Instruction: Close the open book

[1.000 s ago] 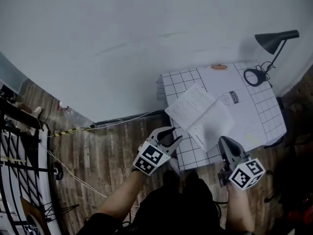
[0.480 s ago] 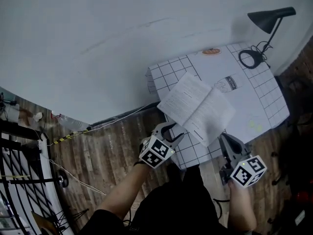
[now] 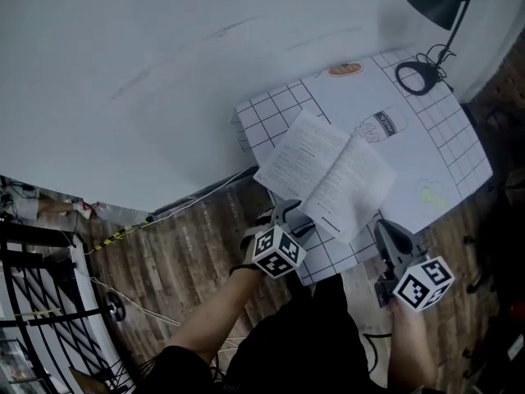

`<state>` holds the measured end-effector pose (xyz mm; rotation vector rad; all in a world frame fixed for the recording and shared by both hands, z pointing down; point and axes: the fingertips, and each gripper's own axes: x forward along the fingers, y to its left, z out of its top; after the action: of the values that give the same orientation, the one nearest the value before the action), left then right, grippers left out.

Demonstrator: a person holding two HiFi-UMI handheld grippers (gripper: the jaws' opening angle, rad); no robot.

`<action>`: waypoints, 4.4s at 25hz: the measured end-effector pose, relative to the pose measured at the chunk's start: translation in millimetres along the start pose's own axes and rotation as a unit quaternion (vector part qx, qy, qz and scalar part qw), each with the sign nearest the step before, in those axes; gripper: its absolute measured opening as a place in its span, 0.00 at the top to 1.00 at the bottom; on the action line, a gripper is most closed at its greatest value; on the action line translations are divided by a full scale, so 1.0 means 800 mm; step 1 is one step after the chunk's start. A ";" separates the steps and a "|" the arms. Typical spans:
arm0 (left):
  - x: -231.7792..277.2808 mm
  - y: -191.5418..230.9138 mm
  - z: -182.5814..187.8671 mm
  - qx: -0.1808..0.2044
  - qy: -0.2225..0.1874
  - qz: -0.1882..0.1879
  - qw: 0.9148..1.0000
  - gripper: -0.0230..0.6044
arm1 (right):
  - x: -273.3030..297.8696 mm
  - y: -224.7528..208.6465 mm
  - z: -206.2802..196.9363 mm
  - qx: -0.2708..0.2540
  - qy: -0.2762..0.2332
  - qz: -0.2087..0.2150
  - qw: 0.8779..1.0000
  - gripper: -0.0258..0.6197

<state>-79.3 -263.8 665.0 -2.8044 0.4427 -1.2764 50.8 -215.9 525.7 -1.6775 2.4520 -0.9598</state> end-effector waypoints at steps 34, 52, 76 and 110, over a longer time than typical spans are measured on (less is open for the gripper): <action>0.029 0.010 -0.016 0.087 0.036 -0.006 0.996 0.53 | -0.009 0.015 -0.004 0.013 0.013 -0.008 1.000 0.97; 0.013 0.018 0.008 0.082 -0.021 0.023 0.996 0.64 | 0.005 0.035 -0.015 0.010 0.034 -0.001 0.999 0.97; -0.018 0.024 0.033 0.013 -0.079 0.062 0.995 0.79 | 0.016 0.026 -0.016 0.016 0.047 0.011 0.999 0.97; -0.020 0.081 0.010 -0.164 -0.105 0.080 0.978 0.86 | 0.013 0.028 0.003 0.014 0.058 0.013 0.998 0.97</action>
<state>-99.3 -322.4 638.4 -3.0429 0.9200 -0.9368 28.4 -220.5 515.7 -1.6221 2.5112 -1.1130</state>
